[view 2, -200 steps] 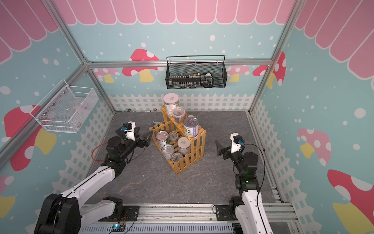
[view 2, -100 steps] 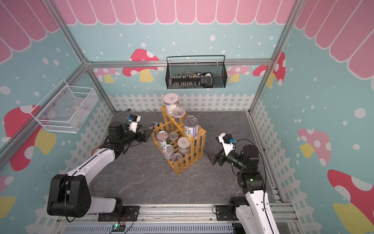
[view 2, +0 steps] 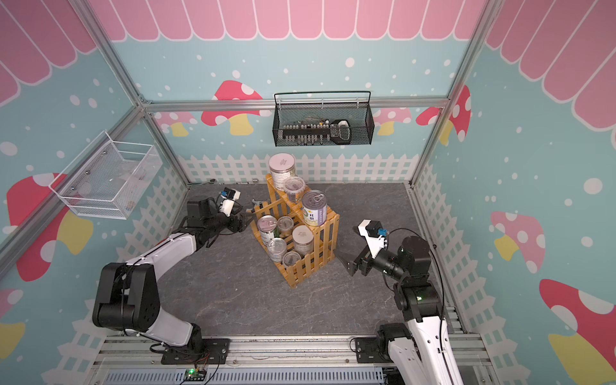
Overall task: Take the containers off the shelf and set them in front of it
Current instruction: Adjust the shelf at the center of the board.
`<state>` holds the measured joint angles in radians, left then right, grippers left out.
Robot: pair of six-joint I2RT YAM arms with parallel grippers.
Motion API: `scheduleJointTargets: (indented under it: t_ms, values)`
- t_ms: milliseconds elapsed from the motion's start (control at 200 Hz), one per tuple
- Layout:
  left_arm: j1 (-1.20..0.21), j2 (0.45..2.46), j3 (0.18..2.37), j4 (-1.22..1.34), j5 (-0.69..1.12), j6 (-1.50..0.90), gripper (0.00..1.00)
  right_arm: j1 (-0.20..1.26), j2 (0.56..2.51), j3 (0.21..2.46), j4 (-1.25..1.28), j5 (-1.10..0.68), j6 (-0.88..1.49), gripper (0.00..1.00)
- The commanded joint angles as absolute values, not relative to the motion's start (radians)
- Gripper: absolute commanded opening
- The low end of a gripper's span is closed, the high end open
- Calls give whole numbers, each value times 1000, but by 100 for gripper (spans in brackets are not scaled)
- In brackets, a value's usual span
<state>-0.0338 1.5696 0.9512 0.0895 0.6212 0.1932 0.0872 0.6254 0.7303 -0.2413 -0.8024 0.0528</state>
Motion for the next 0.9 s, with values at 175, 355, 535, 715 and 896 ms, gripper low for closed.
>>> scheduleJointTargets:
  t_ms: [175, 355, 535, 715, 896]
  values:
    - [-31, 1638, 1017, 78, 675, 227, 51, 104, 640, 761, -248, -776, 49, 99]
    - [-35, 1656, 1018, 77, 692, 235, 44, 111, 650, 755, -242, -765, 49, 99]
    - [-43, 1672, 1022, 77, 702, 233, 36, 117, 661, 751, -234, -758, 47, 99]
    - [-47, 1664, 1019, 76, 711, 225, 24, 120, 664, 745, -233, -746, 43, 99]
    - [-66, 1628, 1007, 61, 683, 221, 17, 123, 659, 737, -222, -741, 48, 99]
